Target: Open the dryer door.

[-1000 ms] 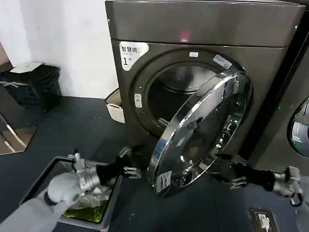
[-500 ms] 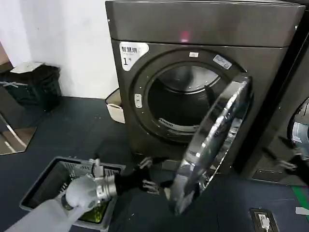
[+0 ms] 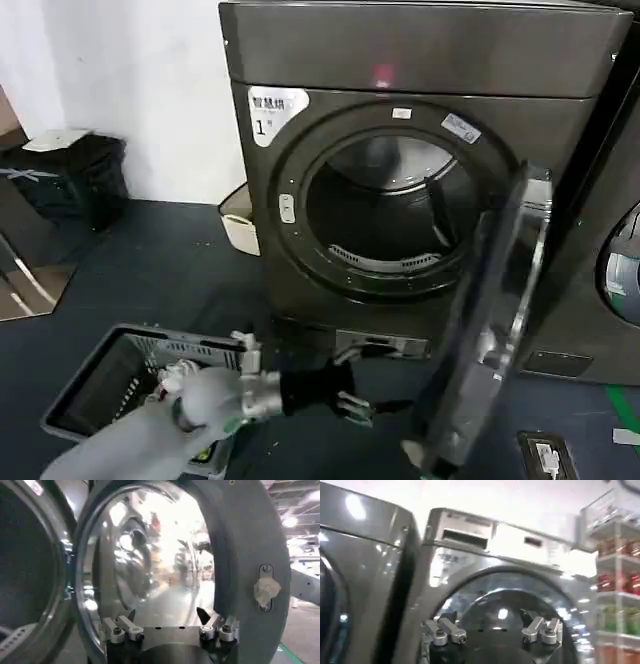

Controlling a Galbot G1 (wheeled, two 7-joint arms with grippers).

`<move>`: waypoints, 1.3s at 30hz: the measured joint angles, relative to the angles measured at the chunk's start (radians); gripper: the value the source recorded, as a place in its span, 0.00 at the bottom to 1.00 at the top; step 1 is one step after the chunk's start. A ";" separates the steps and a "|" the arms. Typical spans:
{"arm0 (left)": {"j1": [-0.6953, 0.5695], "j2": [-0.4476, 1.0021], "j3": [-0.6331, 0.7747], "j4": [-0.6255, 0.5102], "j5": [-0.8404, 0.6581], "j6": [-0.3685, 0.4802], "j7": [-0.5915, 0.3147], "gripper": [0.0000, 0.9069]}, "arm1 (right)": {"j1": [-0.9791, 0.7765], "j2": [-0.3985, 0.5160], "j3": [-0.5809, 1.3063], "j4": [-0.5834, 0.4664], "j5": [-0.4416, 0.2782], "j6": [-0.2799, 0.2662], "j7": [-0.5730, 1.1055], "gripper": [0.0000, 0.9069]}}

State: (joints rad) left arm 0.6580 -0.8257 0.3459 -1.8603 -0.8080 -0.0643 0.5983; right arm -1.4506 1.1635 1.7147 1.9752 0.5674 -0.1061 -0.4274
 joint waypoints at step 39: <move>-0.418 -0.602 0.355 0.476 0.014 -0.018 -0.116 1.00 | -0.115 -0.088 0.542 -0.084 -0.142 -0.066 0.287 1.00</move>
State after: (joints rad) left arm 0.2399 -1.4275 0.7006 -1.3843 -0.7945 -0.0821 0.4823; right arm -1.5657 1.0759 2.2571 1.8913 0.4257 -0.1723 -0.1404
